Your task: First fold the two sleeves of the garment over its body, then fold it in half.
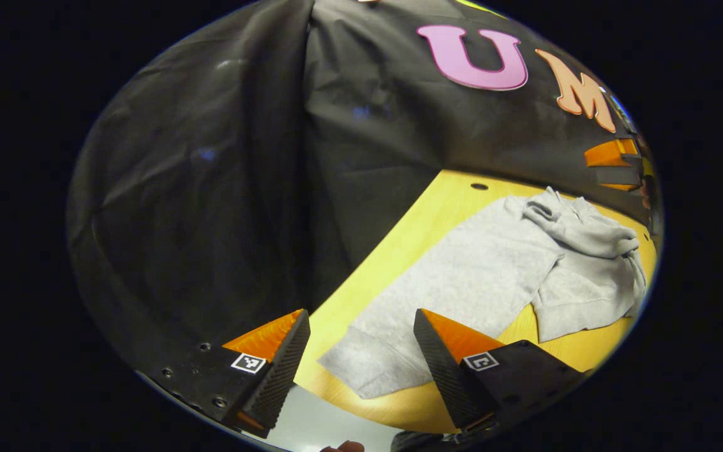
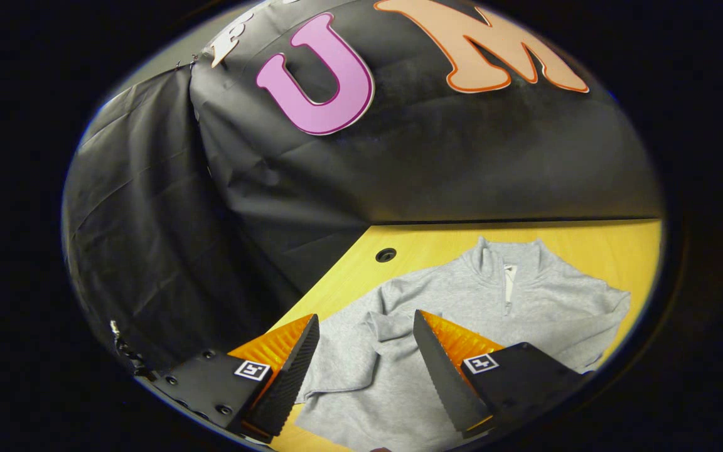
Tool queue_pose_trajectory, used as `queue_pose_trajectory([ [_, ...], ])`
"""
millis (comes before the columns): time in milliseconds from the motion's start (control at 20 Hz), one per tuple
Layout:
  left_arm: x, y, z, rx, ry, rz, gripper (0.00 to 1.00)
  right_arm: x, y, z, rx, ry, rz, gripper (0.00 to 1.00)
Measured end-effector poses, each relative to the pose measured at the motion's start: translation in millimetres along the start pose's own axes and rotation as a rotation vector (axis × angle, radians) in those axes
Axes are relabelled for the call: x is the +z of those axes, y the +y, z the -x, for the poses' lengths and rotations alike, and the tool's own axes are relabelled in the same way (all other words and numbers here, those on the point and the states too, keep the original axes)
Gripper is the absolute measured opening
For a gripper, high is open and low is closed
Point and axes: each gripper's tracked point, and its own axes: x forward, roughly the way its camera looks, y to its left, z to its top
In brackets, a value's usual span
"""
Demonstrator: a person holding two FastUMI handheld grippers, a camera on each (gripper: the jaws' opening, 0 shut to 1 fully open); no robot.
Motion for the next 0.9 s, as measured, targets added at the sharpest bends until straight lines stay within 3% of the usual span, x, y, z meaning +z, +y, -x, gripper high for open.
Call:
queue_pose_trajectory([
  [200,-28,-4,-11,-0.007,0.099,0.034,0.94,9,-23,27,-0.04,-0.034,0.023,0.96],
  [300,-35,-7,-15,0.002,0.125,0.074,0.98,14,-35,37,-0.062,-0.05,0.029,0.96],
  [650,-37,-8,-18,0.019,0.154,0.091,0.98,22,-65,69,-0.118,-0.093,0.044,0.96],
  [800,-37,-20,-25,0.011,0.189,0.082,0.72,14,-74,80,-0.138,-0.092,0.078,0.96],
  [900,-32,-21,-31,0.021,0.18,0.065,0.39,3,-76,86,-0.142,-0.075,0.094,0.96],
])
